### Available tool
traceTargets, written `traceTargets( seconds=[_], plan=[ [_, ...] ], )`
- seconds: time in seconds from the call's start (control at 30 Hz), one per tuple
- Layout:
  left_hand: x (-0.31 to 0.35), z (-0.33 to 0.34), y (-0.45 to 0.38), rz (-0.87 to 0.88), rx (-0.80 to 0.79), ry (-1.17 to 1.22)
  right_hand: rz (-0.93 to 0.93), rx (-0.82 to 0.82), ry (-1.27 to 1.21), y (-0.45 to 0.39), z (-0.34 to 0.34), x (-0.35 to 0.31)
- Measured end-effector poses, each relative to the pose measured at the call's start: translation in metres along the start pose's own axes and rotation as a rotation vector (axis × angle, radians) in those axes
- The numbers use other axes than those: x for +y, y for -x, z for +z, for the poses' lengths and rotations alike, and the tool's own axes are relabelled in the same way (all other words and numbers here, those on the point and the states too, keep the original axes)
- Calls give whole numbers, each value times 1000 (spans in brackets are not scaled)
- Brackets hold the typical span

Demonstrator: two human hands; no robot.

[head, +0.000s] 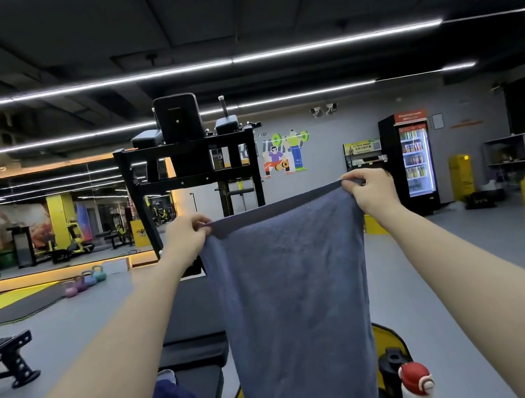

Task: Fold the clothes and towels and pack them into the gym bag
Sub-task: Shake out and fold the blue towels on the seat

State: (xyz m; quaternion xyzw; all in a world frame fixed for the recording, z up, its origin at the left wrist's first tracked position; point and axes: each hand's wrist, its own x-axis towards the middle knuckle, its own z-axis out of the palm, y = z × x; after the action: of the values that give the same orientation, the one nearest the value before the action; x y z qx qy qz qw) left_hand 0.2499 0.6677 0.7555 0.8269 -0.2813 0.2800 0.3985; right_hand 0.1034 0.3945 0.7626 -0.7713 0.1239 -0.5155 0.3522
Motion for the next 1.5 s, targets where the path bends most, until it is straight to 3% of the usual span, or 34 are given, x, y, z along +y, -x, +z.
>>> traceTargets(
  seconds=[0.43,0.73,1.1,1.5],
  plan=[
    [3,17,19,-70,-13,134,62,-43,66,24,-2,21],
    [-37,74,43,-178,-154,98,187,-135,92,52,32,85],
    [-98,141,74,-391,-193,106,336,-268,127,85,87,167],
    [-150,214,142,-529,-380,96,459,-494,207,156,129,244]
  ],
)
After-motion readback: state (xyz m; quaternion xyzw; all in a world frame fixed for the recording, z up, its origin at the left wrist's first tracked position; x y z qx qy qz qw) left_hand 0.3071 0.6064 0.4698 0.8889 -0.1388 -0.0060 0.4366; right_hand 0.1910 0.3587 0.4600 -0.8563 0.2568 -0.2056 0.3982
